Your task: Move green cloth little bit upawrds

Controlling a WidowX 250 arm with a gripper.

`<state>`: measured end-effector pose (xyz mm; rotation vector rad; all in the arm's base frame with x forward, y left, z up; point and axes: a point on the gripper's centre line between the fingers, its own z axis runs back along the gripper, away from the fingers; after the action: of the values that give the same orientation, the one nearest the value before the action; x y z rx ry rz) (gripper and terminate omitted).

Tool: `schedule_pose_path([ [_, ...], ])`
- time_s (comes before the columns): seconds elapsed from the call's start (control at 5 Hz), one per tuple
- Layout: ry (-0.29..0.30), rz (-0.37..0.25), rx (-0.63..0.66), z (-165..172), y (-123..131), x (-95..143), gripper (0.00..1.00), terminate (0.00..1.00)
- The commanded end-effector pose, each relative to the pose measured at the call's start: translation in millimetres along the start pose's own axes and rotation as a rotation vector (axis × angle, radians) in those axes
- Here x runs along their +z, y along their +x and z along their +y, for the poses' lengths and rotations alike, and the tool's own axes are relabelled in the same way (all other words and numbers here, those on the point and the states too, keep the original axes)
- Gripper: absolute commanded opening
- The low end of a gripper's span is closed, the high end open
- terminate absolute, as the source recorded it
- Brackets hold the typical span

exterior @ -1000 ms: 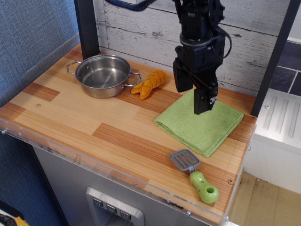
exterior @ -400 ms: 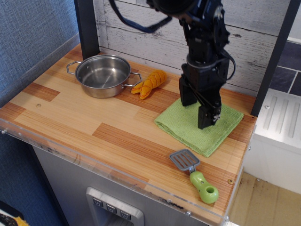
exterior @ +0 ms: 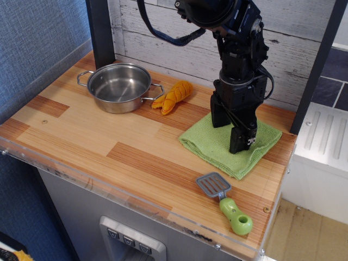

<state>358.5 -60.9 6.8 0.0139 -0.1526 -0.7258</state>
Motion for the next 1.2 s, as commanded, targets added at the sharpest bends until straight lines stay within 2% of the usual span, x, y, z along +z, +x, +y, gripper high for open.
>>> schedule_pose_path([
  [0.0, 0.091, -0.013, 0.054, 17, -37, 18, 1.00, 0.00],
  [0.2, 0.138, 0.016, 0.085, 25, -56, 24, 1.00, 0.00],
  [0.4, 0.154, 0.035, 0.123, 31, -73, 22, 1.00, 0.00],
  [1.0, 0.156, 0.071, 0.229, 31, -117, 24, 1.00, 0.00],
])
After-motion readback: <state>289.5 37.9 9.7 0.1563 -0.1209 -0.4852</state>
